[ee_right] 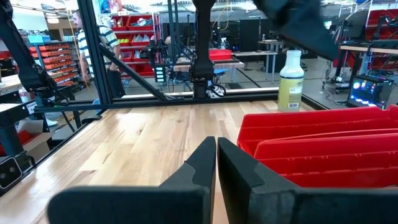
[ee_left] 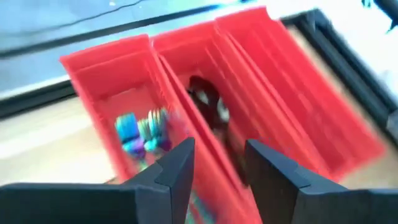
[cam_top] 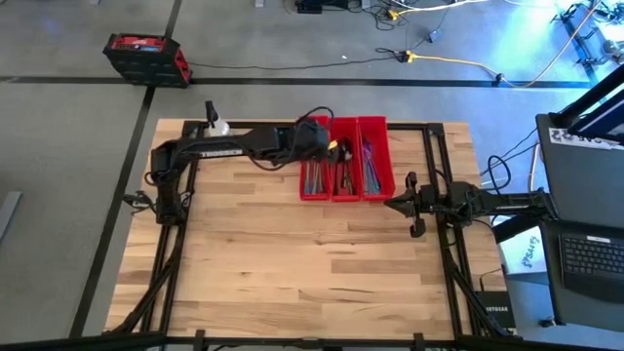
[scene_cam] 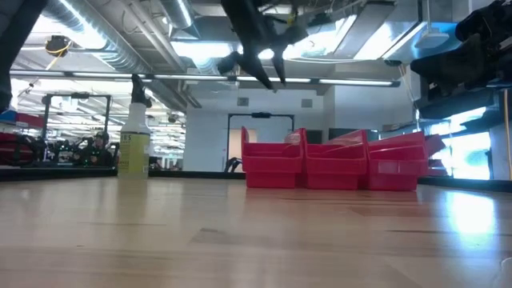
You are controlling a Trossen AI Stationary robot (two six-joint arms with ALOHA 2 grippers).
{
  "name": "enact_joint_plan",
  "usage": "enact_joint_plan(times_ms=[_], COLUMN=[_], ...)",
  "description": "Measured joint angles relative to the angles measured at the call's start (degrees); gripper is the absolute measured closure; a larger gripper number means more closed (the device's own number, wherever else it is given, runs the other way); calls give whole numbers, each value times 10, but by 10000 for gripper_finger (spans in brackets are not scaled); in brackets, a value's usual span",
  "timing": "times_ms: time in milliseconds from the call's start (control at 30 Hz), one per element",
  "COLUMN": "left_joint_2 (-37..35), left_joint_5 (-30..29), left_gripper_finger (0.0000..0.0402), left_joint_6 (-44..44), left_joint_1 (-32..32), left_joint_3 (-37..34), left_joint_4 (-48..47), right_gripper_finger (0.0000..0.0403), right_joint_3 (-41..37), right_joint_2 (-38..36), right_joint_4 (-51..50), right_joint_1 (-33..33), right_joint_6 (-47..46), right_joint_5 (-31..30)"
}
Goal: Sort silverware
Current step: Return to Home Position
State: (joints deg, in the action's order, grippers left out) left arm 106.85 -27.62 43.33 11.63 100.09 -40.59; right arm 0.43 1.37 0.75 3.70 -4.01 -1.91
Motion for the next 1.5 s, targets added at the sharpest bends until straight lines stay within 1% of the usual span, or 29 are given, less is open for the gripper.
enact_joint_plan(times_ms=[67, 200, 400, 533, 667, 733, 800, 867, 967, 1067, 1233, 1333, 1433, 1500], left_joint_2=[-16, -39, -50, -52, -63, -83, -111, -145, -212, -286, -409, -476, -531, -561], left_joint_5=[-3, -36, -41, -27, -10, 15, 65, 80, 91, 104, 189, 208, 209, 211], left_gripper_finger=[274, 274, 274, 274, 274, 274, 274, 274, 274, 274, 274, 274, 274, 274], left_joint_6=[-21, -55, -90, -107, -126, -137, -154, -169, -189, -231, -272, -305, -343, -360], left_joint_1=[-11, -38, -92, -120, -134, -137, -132, -130, -123, -115, -76, -60, -49, -49], left_joint_3=[0, 0, 0, -26, -79, -122, -179, -244, -342, -437, -583, -675, -760, -807], left_joint_4=[-34, -110, -184, -181, -145, -104, -52, 5, 78, 163, 318, 413, 501, 535], right_gripper_finger=[402, 402, 402, 402, 402, 402, 402, 402, 402, 402, 402, 402, 402, 402], right_joint_3=[0, 0, 0, 0, 0, 0, 0, 0, 0, 0, 0, 0, 0, 0], right_joint_2=[0, 0, 0, 0, 0, 0, 0, 0, 0, 0, 0, 0, 0, 0], right_joint_4=[0, 0, 0, 0, 0, 0, 0, 0, 0, 0, 0, 0, 0, 0], right_joint_1=[0, 0, 0, 0, 0, 0, 0, 0, 0, 0, 0, 0, 0, 1], right_joint_6=[0, 0, 0, 0, 0, 0, 0, 0, 0, 0, 0, 0, -1, -37], right_joint_5=[0, 0, 0, 0, 0, 0, 0, 0, 0, 0, 0, 0, 0, 0])
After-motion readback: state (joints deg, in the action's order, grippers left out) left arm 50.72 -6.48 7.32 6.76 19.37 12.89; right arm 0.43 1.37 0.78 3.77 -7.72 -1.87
